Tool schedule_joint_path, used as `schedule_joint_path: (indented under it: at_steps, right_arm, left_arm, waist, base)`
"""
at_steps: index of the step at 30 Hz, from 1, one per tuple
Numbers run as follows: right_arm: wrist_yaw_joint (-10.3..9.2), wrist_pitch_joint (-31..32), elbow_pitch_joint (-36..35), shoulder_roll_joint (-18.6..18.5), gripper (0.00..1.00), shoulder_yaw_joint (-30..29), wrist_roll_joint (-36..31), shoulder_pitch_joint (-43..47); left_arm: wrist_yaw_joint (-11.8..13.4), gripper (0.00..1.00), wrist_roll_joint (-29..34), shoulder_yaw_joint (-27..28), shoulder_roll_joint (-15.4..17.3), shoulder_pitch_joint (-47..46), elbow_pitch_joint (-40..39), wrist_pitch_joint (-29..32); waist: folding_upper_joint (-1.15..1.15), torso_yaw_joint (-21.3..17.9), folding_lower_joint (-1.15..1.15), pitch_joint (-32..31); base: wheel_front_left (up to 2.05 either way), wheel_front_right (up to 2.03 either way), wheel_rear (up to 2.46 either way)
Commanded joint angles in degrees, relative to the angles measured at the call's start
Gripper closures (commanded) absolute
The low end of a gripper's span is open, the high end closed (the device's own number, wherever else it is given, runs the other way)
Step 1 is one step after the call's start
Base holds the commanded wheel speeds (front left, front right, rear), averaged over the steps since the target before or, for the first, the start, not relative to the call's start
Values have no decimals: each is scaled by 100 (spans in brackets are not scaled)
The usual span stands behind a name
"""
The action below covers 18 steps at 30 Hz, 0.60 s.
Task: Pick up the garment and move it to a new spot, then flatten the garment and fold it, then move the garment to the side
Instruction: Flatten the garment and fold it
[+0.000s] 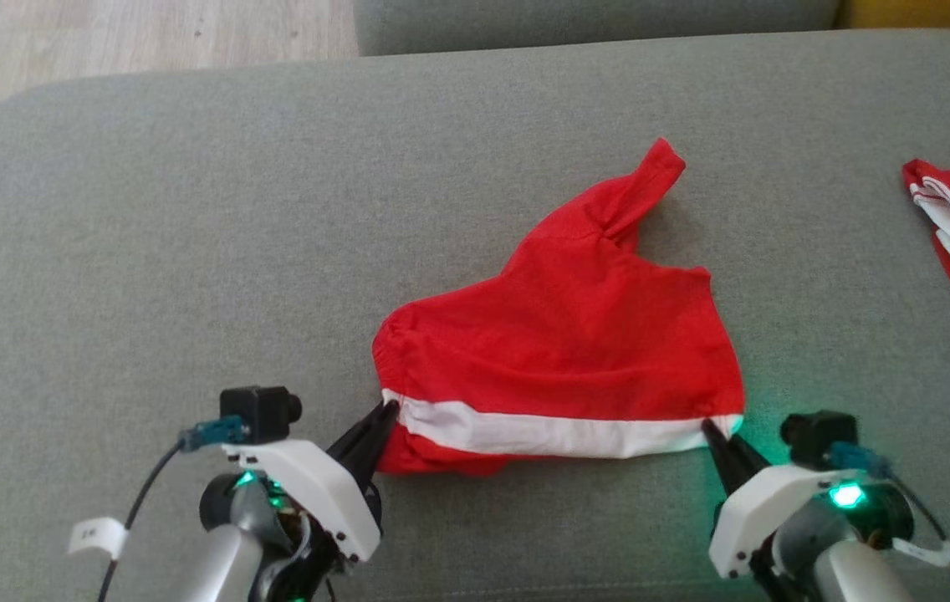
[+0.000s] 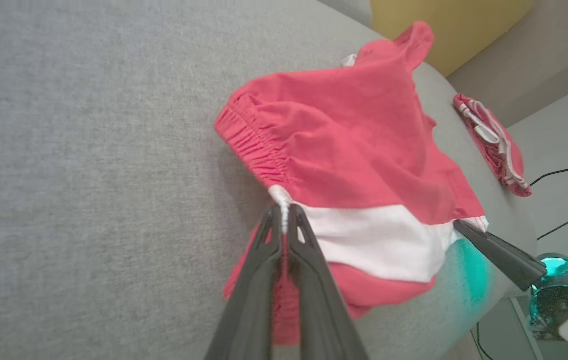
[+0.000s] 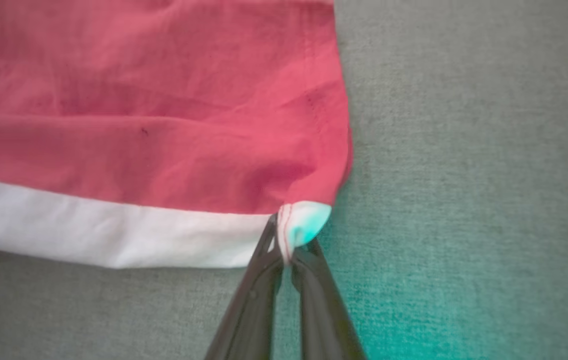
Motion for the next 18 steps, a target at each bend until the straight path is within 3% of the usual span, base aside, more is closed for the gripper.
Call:
schedule_joint_path:
  at_steps: [1,6,11,18]
  right_arm:
    - [-4,-55,-180,-52,100,102,168,-198]
    - [-4,-53,-1272,-14,100,-293,1453,-235]
    - [-4,525,-2923,-18,100,-853,2500,-129]
    - [-4,1647,-5050,13,100,-1575,3337,-431]
  left_arm:
    - [-34,100,-79,159,149,-211,-262,-57]
    - [-35,100,-483,326,403,-61,-1237,-149]
    - [8,100,-934,542,505,32,-2708,140]
    - [433,100,-1294,639,531,-400,-4602,879]
  waist:
    - [0,-18,0,-34]
    - [0,-79,0,-269]
    - [0,-95,0,-404]
    - [0,-174,0,-283]
  base:
    - [0,0,0]
    - [0,0,0]
    - [0,0,0]
    - [0,0,0]
